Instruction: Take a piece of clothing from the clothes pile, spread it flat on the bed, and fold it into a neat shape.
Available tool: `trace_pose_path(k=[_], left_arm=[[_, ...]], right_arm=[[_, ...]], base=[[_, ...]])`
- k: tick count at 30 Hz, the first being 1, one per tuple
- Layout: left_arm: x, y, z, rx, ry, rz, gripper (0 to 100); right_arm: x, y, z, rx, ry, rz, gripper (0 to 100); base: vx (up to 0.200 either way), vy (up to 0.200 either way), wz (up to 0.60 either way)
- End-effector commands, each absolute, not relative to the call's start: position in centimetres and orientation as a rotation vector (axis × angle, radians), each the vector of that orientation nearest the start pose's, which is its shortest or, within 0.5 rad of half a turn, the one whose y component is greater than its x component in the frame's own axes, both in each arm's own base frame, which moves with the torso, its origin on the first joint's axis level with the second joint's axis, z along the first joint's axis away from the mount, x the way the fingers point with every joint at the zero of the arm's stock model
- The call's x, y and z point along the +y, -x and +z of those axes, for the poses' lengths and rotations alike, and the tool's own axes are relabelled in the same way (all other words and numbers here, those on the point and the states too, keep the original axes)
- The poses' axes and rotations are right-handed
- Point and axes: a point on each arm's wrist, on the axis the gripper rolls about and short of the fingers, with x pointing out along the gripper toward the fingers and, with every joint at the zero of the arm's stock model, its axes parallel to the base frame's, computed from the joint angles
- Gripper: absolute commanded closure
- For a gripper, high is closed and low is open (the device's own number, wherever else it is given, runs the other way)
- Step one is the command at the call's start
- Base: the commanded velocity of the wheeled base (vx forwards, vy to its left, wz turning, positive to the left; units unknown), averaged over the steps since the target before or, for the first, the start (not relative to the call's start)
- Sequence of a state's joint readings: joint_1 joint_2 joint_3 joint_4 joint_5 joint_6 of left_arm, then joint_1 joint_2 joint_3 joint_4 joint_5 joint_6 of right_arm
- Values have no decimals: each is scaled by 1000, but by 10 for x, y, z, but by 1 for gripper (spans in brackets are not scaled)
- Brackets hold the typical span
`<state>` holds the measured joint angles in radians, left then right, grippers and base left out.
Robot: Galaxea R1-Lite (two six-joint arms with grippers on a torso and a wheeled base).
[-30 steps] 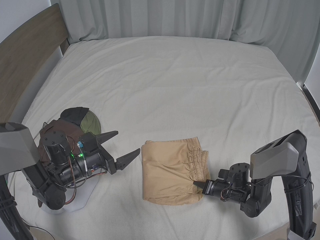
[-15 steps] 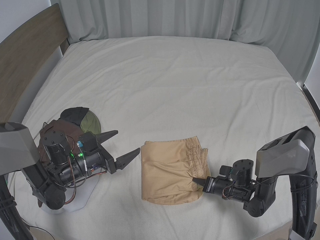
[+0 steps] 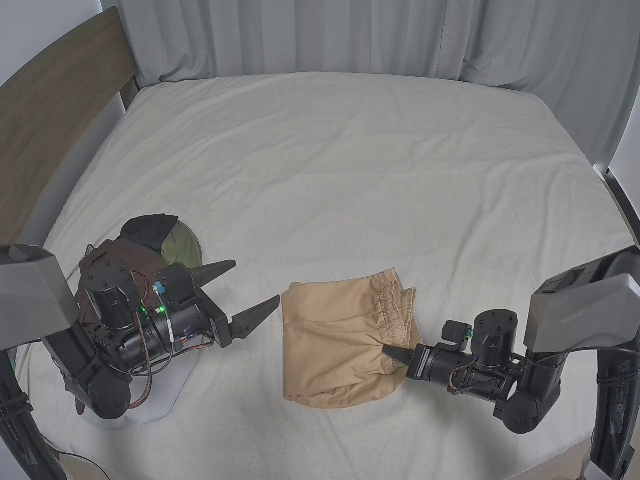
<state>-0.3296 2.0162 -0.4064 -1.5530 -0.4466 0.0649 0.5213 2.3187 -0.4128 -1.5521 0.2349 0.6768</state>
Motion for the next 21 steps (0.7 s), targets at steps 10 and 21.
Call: trace_pose_path(k=[10, 21], left_arm=[[-104, -276, 97, -1, -60, -777, 0], [-94, -281, 99, -8, -60, -740, 0]], right_arm=[[167, -259, 45, 472, -599, 729, 100], [166, -263, 66, 426, -591, 880, 100]], base=[[0, 0, 0], [0, 0, 0]])
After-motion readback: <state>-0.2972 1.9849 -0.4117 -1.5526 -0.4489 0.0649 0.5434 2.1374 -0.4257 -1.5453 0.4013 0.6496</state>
